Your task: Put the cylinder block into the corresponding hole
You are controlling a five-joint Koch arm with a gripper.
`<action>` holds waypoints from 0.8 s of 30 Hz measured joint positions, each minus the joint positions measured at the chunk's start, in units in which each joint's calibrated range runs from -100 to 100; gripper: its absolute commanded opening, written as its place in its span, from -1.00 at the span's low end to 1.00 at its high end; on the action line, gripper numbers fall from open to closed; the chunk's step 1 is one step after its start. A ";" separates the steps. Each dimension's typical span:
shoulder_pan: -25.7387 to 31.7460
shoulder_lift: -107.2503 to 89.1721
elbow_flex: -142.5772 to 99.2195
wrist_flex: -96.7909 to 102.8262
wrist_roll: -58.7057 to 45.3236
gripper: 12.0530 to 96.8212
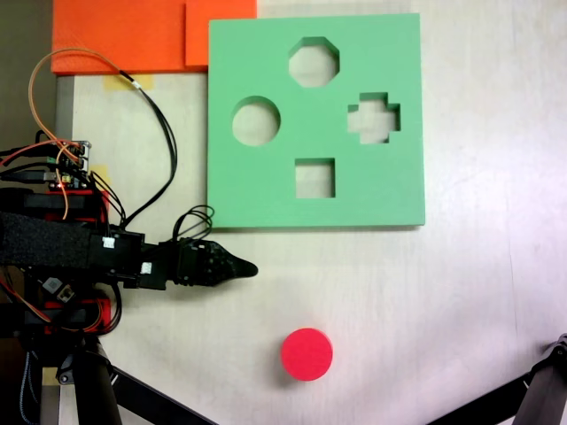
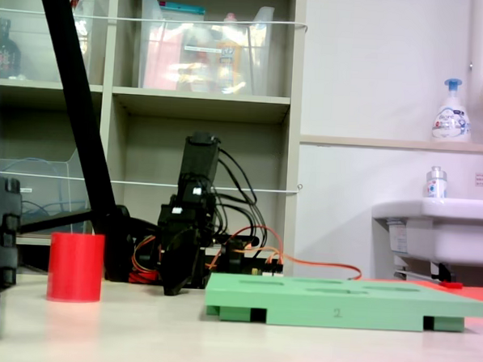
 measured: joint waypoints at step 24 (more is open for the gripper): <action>-1.61 0.00 0.00 0.00 0.59 -0.03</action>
